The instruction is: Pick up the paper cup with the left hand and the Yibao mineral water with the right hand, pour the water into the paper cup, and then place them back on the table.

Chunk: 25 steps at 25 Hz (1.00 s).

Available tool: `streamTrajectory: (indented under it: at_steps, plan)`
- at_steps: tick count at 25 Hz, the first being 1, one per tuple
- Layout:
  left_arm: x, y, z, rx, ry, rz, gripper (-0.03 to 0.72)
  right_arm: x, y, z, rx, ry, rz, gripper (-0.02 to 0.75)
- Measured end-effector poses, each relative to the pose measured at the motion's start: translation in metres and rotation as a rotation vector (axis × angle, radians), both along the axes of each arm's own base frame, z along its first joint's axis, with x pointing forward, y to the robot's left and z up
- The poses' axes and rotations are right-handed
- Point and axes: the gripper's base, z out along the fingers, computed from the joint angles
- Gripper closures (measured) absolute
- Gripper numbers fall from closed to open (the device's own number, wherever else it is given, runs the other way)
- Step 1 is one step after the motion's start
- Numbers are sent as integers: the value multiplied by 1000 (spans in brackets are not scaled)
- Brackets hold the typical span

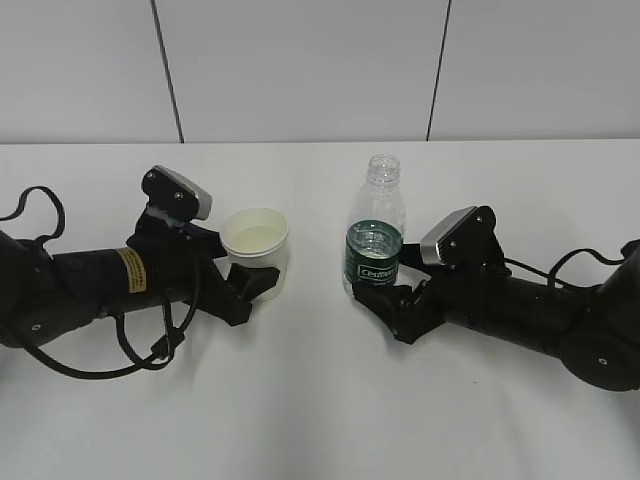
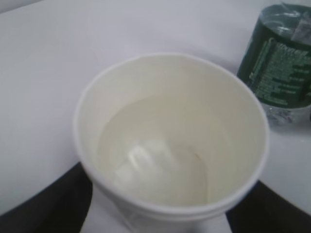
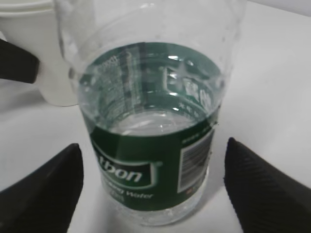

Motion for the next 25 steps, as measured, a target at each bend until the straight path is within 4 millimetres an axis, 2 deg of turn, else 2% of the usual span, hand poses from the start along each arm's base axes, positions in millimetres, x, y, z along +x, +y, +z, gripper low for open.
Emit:
streamTrajectory:
  at_steps: [8,15,20,25]
  plan:
    - [-2,7,5,47,61,-6,145,-1,-3,11,-51,20,-22,60]
    - [-9,12,0,105,124,4,145,-5,-4,12,-59,30,-24,66]
    - [-9,19,11,175,128,43,145,-6,-5,12,-61,34,-26,71]
    - [-18,32,15,205,154,94,145,-6,-5,11,-63,36,-27,73]
